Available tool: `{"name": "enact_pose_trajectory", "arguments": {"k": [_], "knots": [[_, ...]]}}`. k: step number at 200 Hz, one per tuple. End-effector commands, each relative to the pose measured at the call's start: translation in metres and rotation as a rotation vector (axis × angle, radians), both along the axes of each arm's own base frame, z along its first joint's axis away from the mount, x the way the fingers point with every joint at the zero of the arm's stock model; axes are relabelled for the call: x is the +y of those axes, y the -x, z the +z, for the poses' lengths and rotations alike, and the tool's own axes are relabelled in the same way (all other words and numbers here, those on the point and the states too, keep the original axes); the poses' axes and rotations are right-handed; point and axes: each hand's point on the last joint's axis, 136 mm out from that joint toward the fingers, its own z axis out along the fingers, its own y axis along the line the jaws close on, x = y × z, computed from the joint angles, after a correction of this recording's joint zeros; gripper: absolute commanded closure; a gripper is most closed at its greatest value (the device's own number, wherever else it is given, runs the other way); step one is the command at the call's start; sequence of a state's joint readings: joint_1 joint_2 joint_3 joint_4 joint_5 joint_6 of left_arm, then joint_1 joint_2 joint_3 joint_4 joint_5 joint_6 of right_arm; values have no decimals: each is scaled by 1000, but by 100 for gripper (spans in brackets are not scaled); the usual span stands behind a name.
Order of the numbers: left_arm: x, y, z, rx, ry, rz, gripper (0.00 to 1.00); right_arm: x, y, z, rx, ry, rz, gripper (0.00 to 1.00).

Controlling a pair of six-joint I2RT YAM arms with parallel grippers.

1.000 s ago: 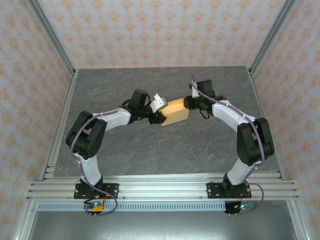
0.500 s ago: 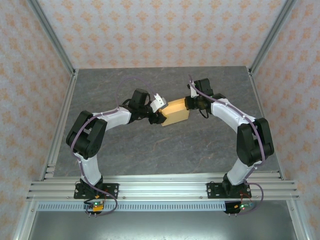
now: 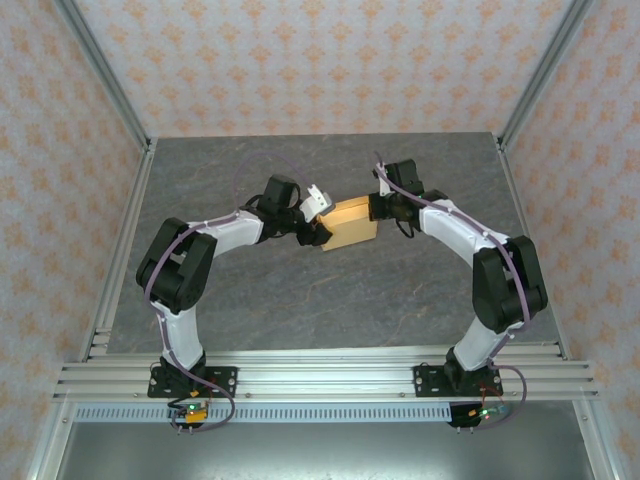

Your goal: Fold the paper box

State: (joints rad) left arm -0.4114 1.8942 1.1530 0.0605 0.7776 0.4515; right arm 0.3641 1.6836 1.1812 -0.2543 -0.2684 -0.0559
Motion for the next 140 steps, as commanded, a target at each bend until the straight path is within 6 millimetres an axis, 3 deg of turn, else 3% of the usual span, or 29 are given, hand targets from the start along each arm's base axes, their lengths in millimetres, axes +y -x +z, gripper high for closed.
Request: {"name": "enact_pose_trajectory", "arguments": {"k": [1,94,107,118,140], "knots": [[2,-14,7,-49,1,23,48,-4,14,-15,45,14,-23,96],[18,-25,19,-91,-1,157,43,-4,29,-18,23,17,-46,98],[27,-31,27,-90,21,261,43,-3,32,-23,18,21,-70,98],[32,-31,45,-120,91,337,42,-2,32,-24,5,14,-98,98],[40,-14,56,-140,136,422,42,-2,34,-27,-8,9,-135,98]]}}
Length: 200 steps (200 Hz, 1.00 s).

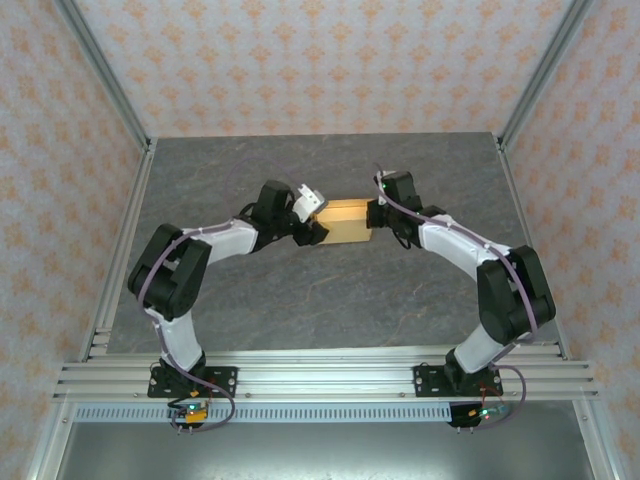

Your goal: Fold the paper box

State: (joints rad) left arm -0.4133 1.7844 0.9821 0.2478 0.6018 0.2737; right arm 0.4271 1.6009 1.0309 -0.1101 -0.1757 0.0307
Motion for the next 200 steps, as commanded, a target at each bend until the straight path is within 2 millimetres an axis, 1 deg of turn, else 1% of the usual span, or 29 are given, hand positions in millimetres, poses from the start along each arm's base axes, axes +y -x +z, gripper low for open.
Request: {"name": "enact_pose_trajectory", "arguments": {"k": [1,32,45,67,88,110,122,134,143,152,165,187,200], "knots": [[15,-9,50,-118,106,191,42,-9,17,-25,63,28,-73,98],[32,14,58,-116,134,272,42,-9,19,-31,72,14,-95,98],[39,23,65,-123,159,298,41,-7,20,-31,71,12,-98,98],[51,31,71,-107,185,359,40,0,21,-23,46,21,-98,99],[54,33,72,-75,211,392,41,7,19,-20,42,17,-102,98],[66,28,88,-83,302,502,41,13,19,-18,34,30,-101,99],[75,23,99,-77,365,586,45,15,20,-18,28,48,-99,99],[82,17,105,-41,427,673,52,18,21,-18,25,55,-100,99],[80,15,106,-7,450,685,55,19,21,-19,26,53,-102,99],[71,17,108,5,444,633,55,21,21,-19,26,51,-105,99],[61,19,101,3,370,581,55,22,21,-18,22,53,-112,99],[47,25,93,-3,291,493,61,24,21,-18,28,57,-115,99],[44,27,89,-9,244,470,62,25,21,-17,30,58,-115,99]]}}
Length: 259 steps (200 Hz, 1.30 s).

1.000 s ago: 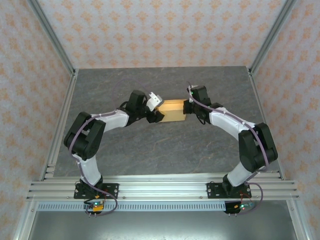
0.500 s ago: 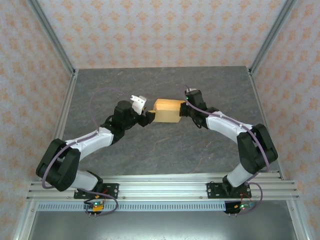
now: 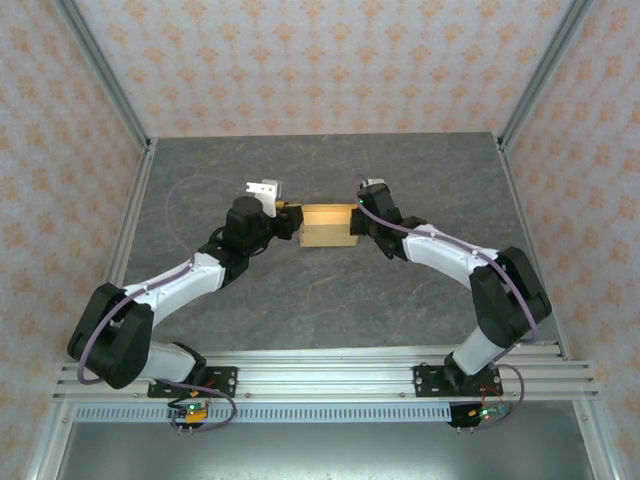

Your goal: Fold the paper box

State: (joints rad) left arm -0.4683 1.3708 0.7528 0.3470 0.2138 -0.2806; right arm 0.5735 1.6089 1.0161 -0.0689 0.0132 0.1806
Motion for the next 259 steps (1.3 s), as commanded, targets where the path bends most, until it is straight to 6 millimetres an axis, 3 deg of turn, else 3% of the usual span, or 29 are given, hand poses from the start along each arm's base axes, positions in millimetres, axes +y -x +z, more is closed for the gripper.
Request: {"name": "enact_pose_trajectory", "arguments": {"k": [1,62,105,153,196,226,244,259], "knots": [[-10,5,-6,9,-89,-68,62,-5,8,-17,72,52,-23,99],[-15,-4,-33,79,-234,-116,72,1,12,-14,61,69,-12,99],[-25,-12,-35,108,-233,-146,100,3,11,-10,55,63,-15,99],[-29,-5,-42,183,-124,-125,100,5,12,-8,49,59,-26,99],[-26,-4,-34,227,42,-9,100,15,15,-10,38,75,-25,99],[-20,-2,-32,231,7,5,100,15,15,-10,37,80,-27,100],[-6,3,-32,216,-79,10,66,13,16,-9,32,86,-27,100],[3,10,-22,173,-116,-12,47,12,17,-8,32,88,-26,100]]}}
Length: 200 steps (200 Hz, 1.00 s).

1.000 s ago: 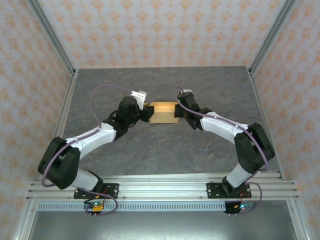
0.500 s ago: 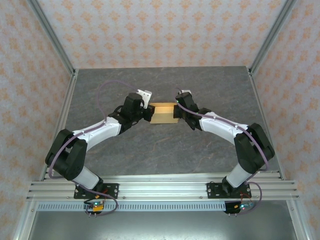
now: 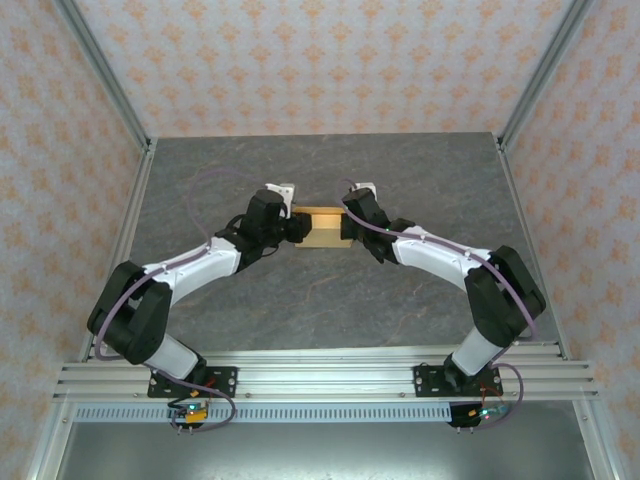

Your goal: Fold the paper box

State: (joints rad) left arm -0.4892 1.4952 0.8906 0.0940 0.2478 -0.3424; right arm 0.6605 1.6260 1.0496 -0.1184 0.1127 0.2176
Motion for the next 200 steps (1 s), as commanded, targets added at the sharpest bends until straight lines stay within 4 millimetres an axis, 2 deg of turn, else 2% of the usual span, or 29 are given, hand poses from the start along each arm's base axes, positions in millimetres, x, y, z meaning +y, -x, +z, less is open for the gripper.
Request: {"name": "enact_pose_trajectory", "arguments": {"k": [1,13,30,44,52,65,72,92,142,172,200], "knots": [[20,10,24,-80,-68,-1,47,-7,5,-9,38,40,-17,100],[31,15,31,-110,-105,2,37,-7,5,-9,37,39,-18,100],[48,17,36,-127,-149,2,32,-6,5,-10,39,40,-16,100],[59,13,34,-102,-128,-3,32,-5,5,-10,42,42,-12,100],[62,10,29,-69,-131,-25,38,-5,4,-11,44,42,-10,100],[56,9,15,-1,-157,-103,58,-5,4,-11,47,44,-10,100],[48,10,11,24,-159,-160,63,-5,4,-12,47,47,-12,100],[32,9,7,31,-119,-248,59,-5,4,-12,48,47,-15,100],[13,5,21,15,-36,-316,54,-6,4,-9,47,47,-19,100],[11,4,18,38,-37,-328,55,-5,3,-10,48,45,-20,100],[11,2,9,75,-49,-327,63,-5,3,-11,49,44,-19,100]]}}
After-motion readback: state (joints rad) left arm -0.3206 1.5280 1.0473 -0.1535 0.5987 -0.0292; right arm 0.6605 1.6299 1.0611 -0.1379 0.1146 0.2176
